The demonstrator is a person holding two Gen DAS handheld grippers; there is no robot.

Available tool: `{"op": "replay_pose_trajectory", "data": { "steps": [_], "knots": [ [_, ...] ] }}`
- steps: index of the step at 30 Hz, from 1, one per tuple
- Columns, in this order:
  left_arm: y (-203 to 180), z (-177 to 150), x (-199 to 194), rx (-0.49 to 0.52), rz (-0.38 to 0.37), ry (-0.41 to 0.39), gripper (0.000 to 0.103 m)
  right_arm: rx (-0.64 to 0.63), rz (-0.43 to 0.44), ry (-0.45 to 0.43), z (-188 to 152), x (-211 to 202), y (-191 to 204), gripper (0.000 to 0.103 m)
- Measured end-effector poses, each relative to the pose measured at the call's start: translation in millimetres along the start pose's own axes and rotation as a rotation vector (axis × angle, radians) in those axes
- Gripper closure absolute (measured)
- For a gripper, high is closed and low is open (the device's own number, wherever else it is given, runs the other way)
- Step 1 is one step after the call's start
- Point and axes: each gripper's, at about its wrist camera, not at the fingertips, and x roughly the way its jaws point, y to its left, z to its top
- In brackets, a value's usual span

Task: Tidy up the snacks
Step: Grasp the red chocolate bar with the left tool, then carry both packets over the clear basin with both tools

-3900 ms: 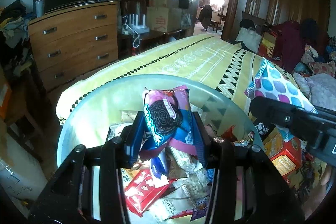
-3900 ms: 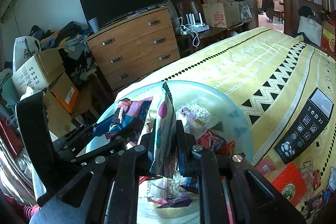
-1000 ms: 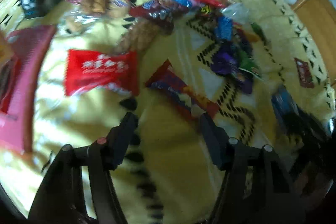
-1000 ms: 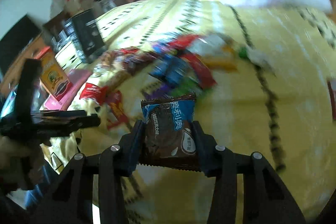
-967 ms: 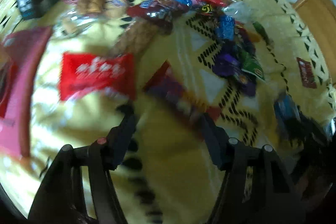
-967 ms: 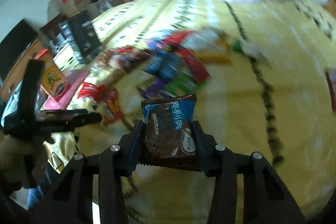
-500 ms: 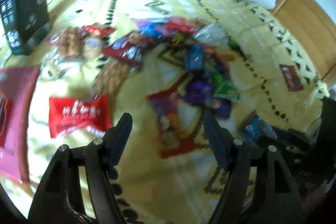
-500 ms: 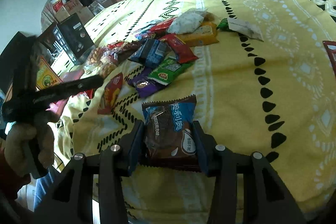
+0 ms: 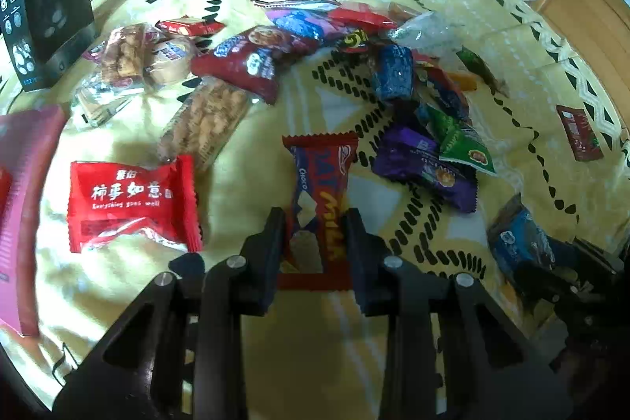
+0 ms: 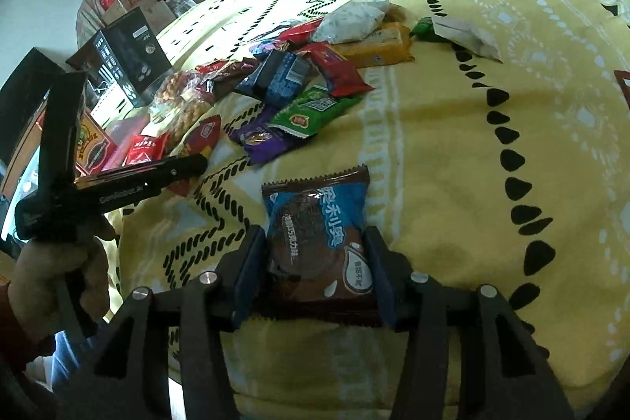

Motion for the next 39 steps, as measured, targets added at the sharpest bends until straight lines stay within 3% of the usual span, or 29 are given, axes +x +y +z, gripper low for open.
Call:
{"op": "replay_pose_trajectory", "data": {
  "steps": [5,7,8,11,18,25,39],
  "knots": [
    [-3.6,1.5,3.8,0.016,0.0,-0.022,0.056,-0.005,-0.006,0.007,2.6,4.7,1.0,0.047],
    [-5.6,3.5,5.5,0.021,0.006,-0.018,0.059,-0.007,-0.007,0.013,2.9,7.0,1.2,0.046],
    [-5.3,4.5,5.0,0.014,0.006,-0.019,0.074,-0.006,-0.007,0.014,3.2,7.4,1.0,0.046],
    [-2.7,6.0,-0.8,0.004,-0.002,-0.022,0.076,0.005,-0.013,0.004,3.3,4.9,-0.5,0.054],
    [-10.4,9.1,-39.5,0.062,0.021,-0.101,0.077,0.026,-0.008,-0.042,7.4,-13.8,2.5,0.055],
    [-15.0,13.7,-86.8,0.127,0.139,-0.19,0.077,0.007,0.002,-0.099,20.3,-44.5,20.7,0.055],
    [26.9,22.0,-169.0,0.041,0.22,-0.355,0.077,-0.121,0.024,-0.191,62.4,-85.9,92.2,0.055]
  ]
}}
